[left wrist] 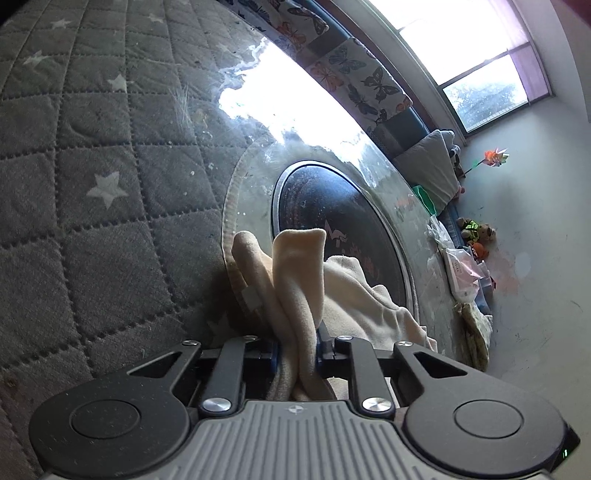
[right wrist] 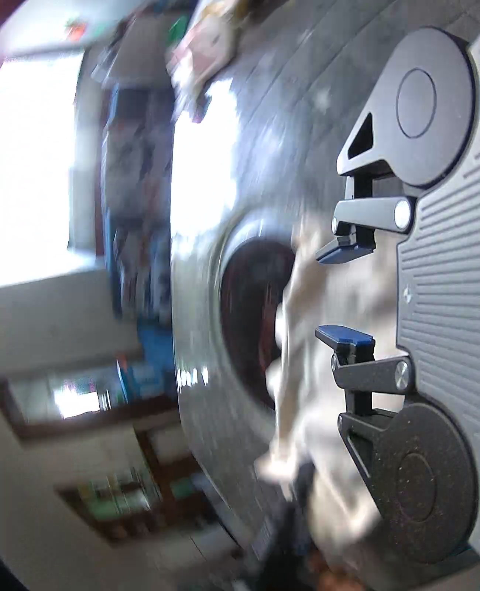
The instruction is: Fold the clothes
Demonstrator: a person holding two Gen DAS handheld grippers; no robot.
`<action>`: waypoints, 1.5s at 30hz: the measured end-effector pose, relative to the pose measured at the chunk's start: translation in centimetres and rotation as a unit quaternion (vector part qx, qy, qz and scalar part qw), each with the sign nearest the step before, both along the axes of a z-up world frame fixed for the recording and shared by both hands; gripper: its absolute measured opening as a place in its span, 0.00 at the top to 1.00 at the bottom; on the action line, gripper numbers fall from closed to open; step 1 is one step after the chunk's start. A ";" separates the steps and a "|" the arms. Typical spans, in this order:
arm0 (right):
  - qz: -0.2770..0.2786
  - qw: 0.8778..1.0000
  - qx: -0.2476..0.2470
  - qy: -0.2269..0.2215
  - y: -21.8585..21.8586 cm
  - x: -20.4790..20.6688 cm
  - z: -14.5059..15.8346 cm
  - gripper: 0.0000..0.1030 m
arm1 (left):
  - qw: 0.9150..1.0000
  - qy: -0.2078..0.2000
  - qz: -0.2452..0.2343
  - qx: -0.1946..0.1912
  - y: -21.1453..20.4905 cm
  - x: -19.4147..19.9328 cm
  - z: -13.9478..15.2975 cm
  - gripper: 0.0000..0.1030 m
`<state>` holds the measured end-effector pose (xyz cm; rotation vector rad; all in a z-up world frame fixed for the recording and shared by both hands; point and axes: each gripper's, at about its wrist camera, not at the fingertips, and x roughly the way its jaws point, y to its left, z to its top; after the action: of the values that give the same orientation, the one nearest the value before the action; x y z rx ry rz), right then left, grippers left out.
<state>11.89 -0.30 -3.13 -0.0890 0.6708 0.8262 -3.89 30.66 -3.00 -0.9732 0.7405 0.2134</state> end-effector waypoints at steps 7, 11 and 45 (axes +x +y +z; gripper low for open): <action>-0.035 0.998 0.012 0.057 -0.9 3.2 -2.9 0.65 | 0.999 0.005 -0.016 0.050 -0.8 0.4 0.5 0.81; -0.017 0.999 0.011 0.043 -0.2 1.9 -2.9 0.90 | 0.996 0.001 -0.031 0.081 -1.5 0.6 1.2 0.82; -0.274 0.956 0.031 -0.096 -23.7 -1.8 7.1 0.93 | 0.935 -0.125 -0.298 0.148 -22.8 16.8 6.6 0.79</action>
<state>10.07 -24.00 3.97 0.0733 0.4503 0.2969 12.86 7.81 3.58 -0.4444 0.7116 -0.3205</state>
